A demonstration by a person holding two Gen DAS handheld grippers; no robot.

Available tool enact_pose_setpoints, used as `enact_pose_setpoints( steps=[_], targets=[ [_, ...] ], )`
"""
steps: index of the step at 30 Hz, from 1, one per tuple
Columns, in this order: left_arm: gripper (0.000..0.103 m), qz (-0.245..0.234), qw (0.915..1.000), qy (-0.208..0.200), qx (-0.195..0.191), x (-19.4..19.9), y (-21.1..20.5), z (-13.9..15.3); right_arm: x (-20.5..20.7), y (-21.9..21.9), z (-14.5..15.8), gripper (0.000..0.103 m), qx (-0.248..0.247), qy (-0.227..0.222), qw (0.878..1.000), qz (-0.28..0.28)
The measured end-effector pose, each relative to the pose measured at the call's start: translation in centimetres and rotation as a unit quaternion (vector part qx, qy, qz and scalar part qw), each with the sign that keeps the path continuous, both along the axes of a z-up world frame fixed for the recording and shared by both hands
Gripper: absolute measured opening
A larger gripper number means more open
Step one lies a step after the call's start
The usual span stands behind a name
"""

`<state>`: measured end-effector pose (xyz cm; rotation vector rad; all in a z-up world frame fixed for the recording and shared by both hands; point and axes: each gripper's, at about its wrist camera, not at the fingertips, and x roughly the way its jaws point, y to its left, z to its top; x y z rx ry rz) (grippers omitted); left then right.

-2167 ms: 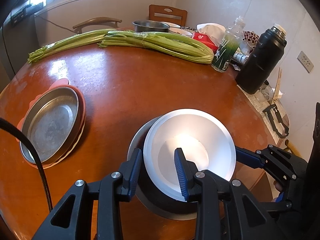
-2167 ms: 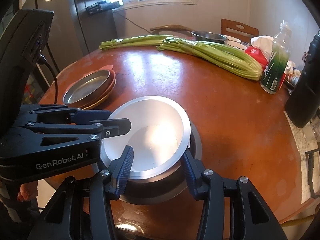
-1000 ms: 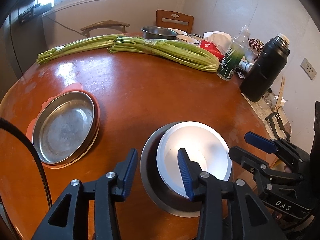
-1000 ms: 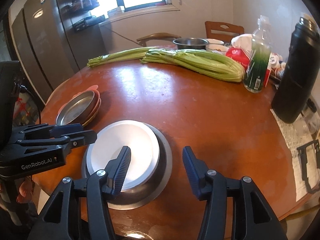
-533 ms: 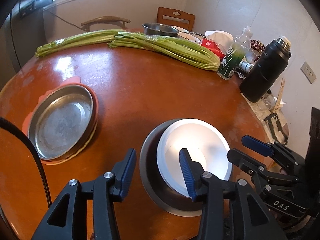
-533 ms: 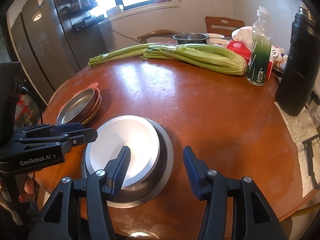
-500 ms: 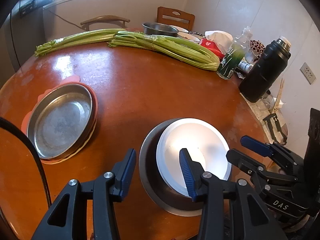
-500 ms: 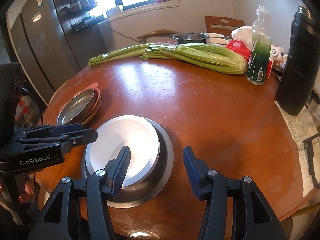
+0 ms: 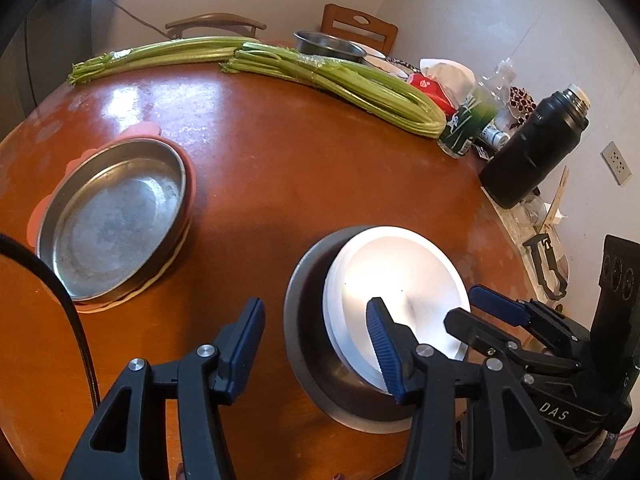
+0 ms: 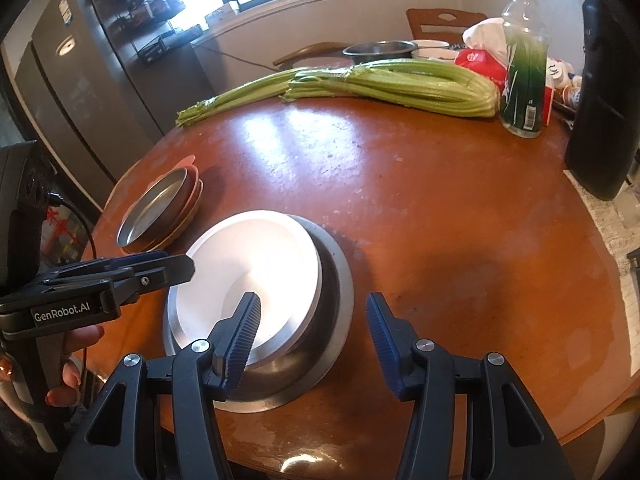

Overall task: Organize plates and bowls
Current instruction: 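Lift the steel bowl with its white bowls using the left gripper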

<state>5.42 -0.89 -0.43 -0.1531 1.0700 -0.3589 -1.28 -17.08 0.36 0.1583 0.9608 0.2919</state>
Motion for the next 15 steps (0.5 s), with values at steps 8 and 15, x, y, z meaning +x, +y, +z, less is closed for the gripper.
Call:
enact_pose_setpoints(
  steps=[8,15],
  targets=[
    [0.053,-0.003,0.9999,0.017,0.001,0.5,-0.5,-1.3,0.3,0.0,-0.8,0.057,0.002,0.012,1.0,0.001],
    [0.053,-0.011,0.9997,0.023,0.004,0.8,-0.9,-1.8,0.5,0.2,-1.1,0.058,0.008,0.019,1.0,0.002]
  ],
)
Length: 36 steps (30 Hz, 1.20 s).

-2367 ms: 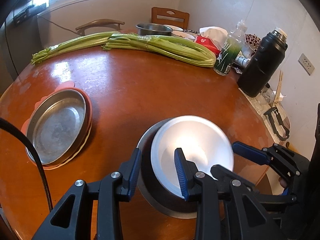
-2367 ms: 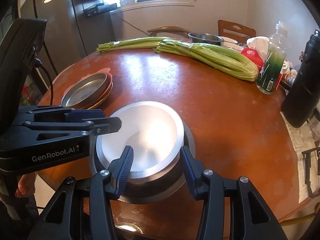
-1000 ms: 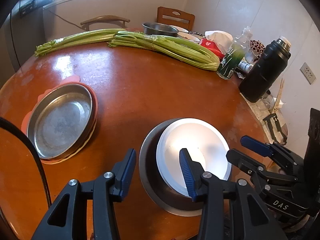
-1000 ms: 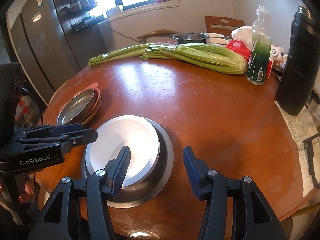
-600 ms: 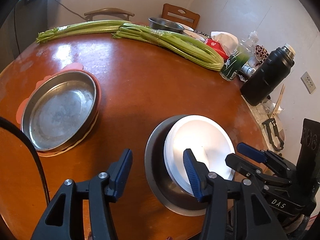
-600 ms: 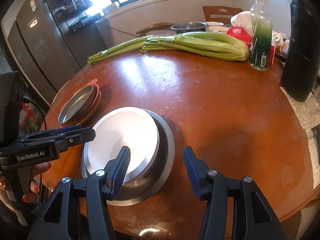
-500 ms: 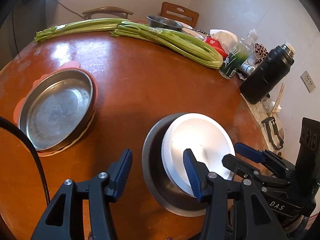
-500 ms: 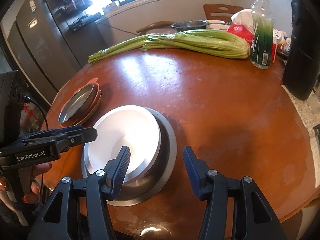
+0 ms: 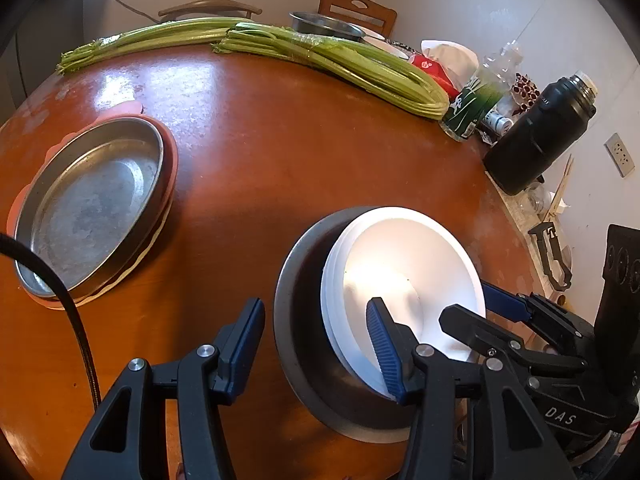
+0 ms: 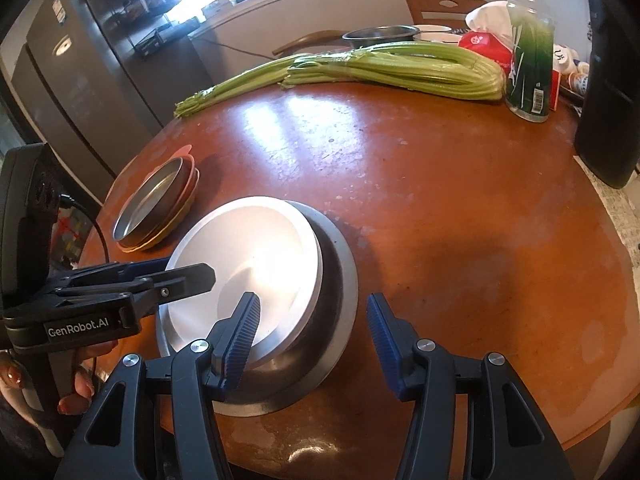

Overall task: Organize plates and bowls
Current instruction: 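Lift the steel bowl with its white bowls using the left gripper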

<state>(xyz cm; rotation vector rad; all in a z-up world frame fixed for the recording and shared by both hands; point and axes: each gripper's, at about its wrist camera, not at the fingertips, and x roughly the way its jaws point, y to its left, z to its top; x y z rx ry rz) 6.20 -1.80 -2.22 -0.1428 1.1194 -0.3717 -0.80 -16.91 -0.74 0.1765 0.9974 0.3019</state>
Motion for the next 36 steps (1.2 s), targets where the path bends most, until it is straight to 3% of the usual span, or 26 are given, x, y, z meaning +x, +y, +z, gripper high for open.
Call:
enact_pose_setpoints(
  steps=[6,36],
  targets=[
    [0.053,-0.004,1.0,0.003,0.001,0.3,-0.1,-0.4,0.2,0.3,-0.4,0.062,0.005,0.007,1.0,0.005],
    [0.051,-0.03,0.9994,0.014,-0.011,0.8,-0.9,-1.3,1.2,0.7,-2.1,0.062,0.05,0.042,0.998,0.022]
  ],
)
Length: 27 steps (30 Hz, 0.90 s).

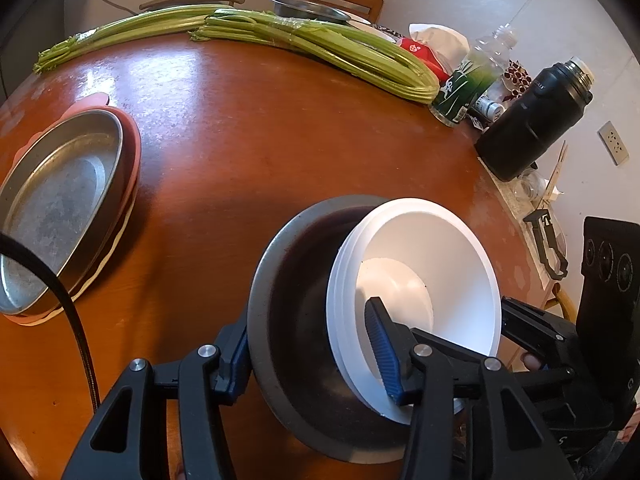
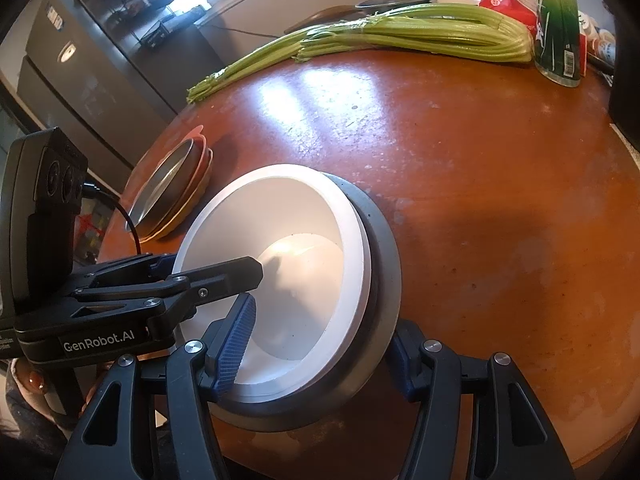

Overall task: Organize plates and bowls
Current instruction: 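Lift the steel bowl with its white bowls using the left gripper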

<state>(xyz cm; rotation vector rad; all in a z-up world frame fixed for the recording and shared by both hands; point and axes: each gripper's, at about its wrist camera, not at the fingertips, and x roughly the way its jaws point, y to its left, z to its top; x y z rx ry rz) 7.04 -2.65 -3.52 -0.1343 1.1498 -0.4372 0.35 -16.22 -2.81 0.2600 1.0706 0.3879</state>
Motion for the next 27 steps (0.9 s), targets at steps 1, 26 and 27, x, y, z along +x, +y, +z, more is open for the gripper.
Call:
enact_pose_setpoints(
  steps=[1,26,27],
  targets=[
    [0.051,0.001,1.0,0.0,0.0,0.0,-0.01,0.0,-0.05,0.02,0.0,0.062,0.0,0.0,1.0,0.0],
    [0.051,0.006,0.9999,-0.011,0.004,-0.33,0.19,0.66,-0.25,0.27,0.5,0.06,0.005,-0.003,1.0,-0.003],
    [0.051,0.006,0.9999,-0.011,0.004,-0.33,0.19,0.67,-0.23,0.33,0.54,0.06,0.005,-0.003,1.0,-0.003]
  ],
)
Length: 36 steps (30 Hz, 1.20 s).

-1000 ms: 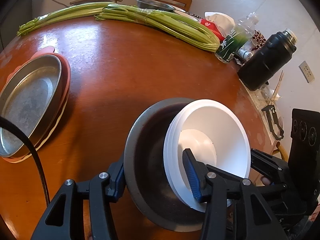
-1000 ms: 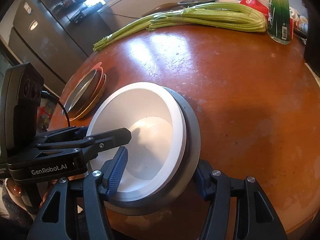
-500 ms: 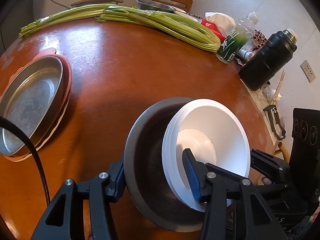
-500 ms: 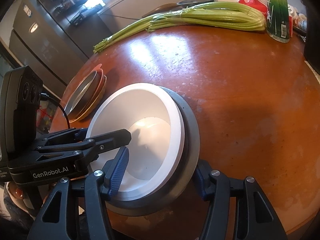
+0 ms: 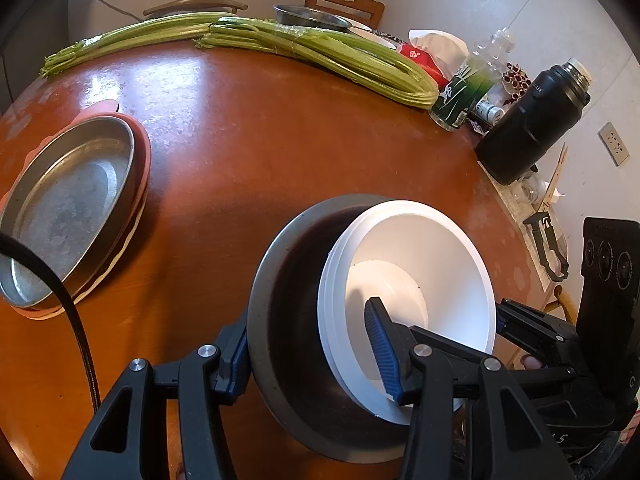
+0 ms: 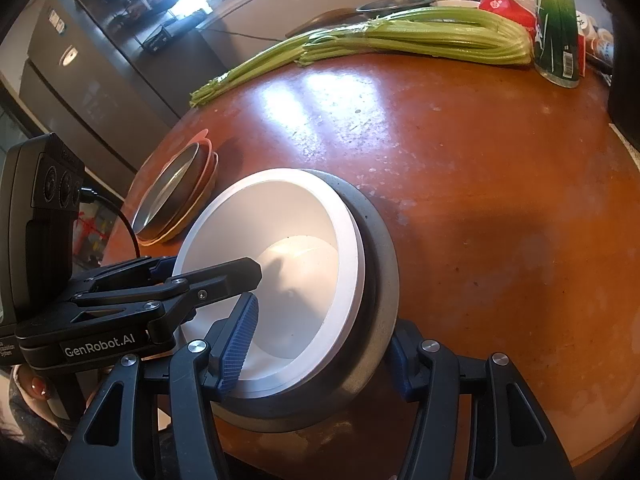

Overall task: Organize plates and bowls
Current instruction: 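Lift the steel bowl with its white bowls using the left gripper, then carry the steel bowl over the pink bowl holding the silver tray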

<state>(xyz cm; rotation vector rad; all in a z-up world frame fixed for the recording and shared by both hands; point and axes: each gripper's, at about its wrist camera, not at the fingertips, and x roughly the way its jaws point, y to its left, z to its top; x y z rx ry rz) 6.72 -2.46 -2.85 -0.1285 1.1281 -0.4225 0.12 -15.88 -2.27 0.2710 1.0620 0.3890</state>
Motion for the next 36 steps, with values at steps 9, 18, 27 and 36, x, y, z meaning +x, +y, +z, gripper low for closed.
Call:
enact_pose_setpoints(
  steps=[9,18,27,36],
  targets=[
    [0.051,0.003,0.9999,-0.011,-0.001,-0.3,0.5,0.7,0.3,0.5,0.6,0.06,0.0,-0.008,1.0,0.005],
    [0.051,0.012,0.9998,-0.017,-0.008,-0.6,1.5,1.2,0.5,1.1,0.8,0.06,-0.004,-0.015,1.0,0.015],
    [0.051,0.018,0.9994,-0.027,-0.016,-0.8,2.6,1.9,0.7,2.2,1.5,0.06,-0.011,-0.024,0.999,0.024],
    [0.051,0.029,0.9988,-0.035,-0.021,-1.1,4.2,2.5,1.2,3.6,2.1,0.06,-0.015,-0.032,0.999,0.039]
  ],
)
